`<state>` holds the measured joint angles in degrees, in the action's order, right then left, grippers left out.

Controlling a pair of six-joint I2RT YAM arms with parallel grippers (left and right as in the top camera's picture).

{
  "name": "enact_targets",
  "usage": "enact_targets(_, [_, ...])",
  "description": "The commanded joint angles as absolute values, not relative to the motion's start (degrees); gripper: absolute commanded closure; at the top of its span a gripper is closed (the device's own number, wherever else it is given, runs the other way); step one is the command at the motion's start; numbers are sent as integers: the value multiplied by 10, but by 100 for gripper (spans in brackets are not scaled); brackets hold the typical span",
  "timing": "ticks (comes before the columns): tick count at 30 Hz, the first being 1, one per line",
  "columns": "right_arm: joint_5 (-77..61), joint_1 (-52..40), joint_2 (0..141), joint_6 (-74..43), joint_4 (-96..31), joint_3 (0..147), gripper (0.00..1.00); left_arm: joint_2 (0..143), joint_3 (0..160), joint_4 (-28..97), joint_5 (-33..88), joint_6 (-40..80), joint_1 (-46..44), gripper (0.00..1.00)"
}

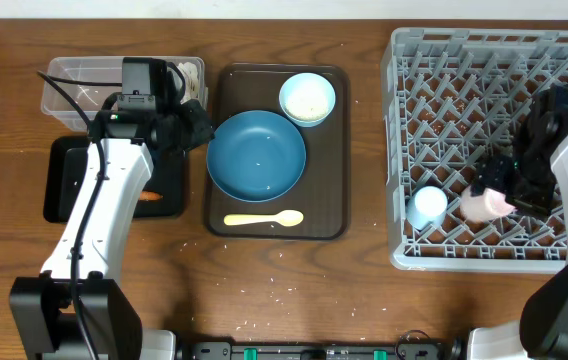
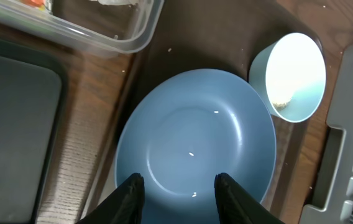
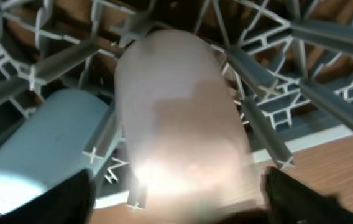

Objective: Sort waste into correct bins and load items into the dishwasher rack

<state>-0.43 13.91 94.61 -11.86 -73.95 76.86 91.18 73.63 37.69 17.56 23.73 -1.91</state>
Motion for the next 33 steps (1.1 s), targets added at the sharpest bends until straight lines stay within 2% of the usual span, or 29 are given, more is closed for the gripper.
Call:
enact_targets(1, [-7,142,947,-120,-741,780,1,910,732,379,162,227,-17,60])
enact_targets(8, [-173,141,939,-72,-738,876,1,910,732,377,162,220,-24,60])
enact_targets(15, [-183,78,905,-78,-729,1014,1,910,732,392,157,171,-90,60])
enact_targets(19, [-180,34,886,-66,-700,1023,1,911,732,401,114,171,-150,56])
enact_targets(25, [-180,24,884,-68,-697,1021,1,926,732,402,38,172,-234,55])
enact_targets(29, [-201,20,884,-68,-696,1018,1,943,732,402,26,175,-254,55])
enact_targets(33, [-202,-9,884,-88,-671,1005,7,953,732,403,6,201,-250,55])
